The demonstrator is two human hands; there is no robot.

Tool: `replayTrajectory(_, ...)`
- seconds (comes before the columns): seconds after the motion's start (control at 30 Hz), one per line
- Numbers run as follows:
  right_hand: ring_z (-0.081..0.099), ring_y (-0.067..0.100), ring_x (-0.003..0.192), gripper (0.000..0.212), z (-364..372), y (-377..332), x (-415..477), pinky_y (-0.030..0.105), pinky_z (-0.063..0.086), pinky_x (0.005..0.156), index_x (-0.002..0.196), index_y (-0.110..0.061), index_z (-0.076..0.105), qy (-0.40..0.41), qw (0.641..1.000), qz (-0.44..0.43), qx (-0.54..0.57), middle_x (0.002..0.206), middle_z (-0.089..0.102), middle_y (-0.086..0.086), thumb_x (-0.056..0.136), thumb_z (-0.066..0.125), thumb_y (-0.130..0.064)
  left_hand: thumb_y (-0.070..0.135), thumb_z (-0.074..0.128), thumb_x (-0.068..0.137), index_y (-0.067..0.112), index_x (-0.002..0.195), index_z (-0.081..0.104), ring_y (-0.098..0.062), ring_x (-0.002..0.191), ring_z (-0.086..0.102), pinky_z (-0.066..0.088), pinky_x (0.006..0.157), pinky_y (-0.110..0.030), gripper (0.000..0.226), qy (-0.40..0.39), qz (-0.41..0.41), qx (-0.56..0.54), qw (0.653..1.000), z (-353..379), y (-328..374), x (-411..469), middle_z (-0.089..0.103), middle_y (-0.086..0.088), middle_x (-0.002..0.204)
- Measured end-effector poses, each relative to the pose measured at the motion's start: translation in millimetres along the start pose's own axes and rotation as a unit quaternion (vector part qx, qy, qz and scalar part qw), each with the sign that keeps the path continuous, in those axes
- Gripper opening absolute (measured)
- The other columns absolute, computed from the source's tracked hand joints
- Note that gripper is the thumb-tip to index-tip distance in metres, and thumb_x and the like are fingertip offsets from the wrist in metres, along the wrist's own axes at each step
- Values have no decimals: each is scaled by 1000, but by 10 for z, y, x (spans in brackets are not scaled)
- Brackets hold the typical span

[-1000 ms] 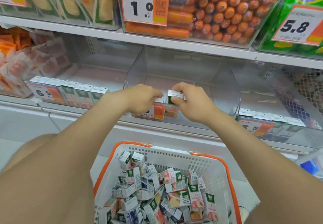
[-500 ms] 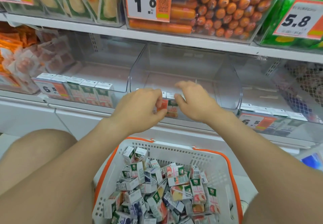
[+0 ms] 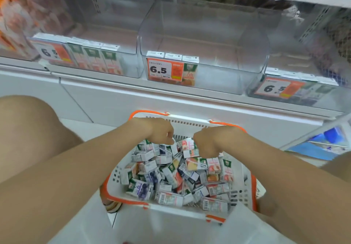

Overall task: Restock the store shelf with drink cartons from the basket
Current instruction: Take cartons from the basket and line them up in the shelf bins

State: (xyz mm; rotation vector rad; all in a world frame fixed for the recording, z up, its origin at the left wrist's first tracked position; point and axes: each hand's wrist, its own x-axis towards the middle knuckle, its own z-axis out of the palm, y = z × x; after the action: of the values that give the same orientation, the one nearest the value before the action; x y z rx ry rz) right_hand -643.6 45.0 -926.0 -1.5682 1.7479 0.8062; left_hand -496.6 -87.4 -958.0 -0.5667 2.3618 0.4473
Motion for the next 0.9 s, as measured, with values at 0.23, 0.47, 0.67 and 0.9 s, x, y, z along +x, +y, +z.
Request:
replayTrajectory(0.23, 51, 27, 68, 22, 494, -72, 811, 36, 49, 69, 75, -6, 53, 45, 996, -34, 62, 81, 57, 10, 96, 49, -6, 25, 58, 104, 13, 129, 67, -26, 102, 67, 57, 88, -41, 29, -79, -22, 89, 993, 730, -285, 357, 67, -3, 120)
replayTrajectory(0.47, 64, 33, 102, 46, 841, -31, 1310, 38, 51, 66, 142, -15, 46, 185, 982, -1, 29, 128, 60, 13, 98, 56, -9, 13, 75, 91, 20, 134, 58, -27, 92, 62, 50, 74, -37, 47, -55, -7, 156, 986, 1107, -443, 413, 40, -8, 145)
replayTrajectory(0.67, 39, 41, 137, 59, 921, -267, 1595, 52, 40, 110, 162, -35, 27, 120, 982, -100, 107, 148, 38, 19, 107, 48, -32, 9, 72, 92, 31, 153, 43, -32, 126, 56, 42, 106, -45, 71, -27, 7, 191, 981, 1241, -425, 424, 41, -9, 144)
replayTrajectory(0.9, 50, 32, 107, 68, 741, -307, 1584, 39, 44, 81, 140, -34, 52, 188, 957, -75, 206, 109, 48, 7, 85, 59, 7, 30, 85, 85, 41, 140, 55, -20, 126, 49, 35, 102, -43, 64, 27, 20, 61, 998, 1164, -748, 389, 45, 9, 127)
